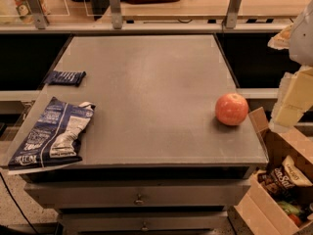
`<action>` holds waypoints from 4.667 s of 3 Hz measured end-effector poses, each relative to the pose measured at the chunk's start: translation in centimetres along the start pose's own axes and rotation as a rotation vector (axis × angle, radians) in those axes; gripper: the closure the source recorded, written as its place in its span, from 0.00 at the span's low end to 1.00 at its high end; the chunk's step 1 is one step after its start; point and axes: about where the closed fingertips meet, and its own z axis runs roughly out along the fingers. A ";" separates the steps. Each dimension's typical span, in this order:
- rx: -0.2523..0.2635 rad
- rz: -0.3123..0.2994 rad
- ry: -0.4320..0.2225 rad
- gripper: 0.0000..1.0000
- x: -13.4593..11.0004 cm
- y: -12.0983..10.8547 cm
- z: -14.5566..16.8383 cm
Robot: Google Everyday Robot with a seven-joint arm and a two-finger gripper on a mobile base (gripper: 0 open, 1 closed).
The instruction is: Pick blue chip bag
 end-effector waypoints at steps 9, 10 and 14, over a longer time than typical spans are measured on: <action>0.086 -0.948 -0.330 0.00 -34.6 6.3 5.1; 0.086 -1.156 -0.252 0.00 -38.8 9.6 8.5; -0.006 -1.562 -0.147 0.00 -42.3 12.2 15.2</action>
Offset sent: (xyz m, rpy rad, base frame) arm 0.0232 0.1057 0.0095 0.1746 -0.1384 0.2341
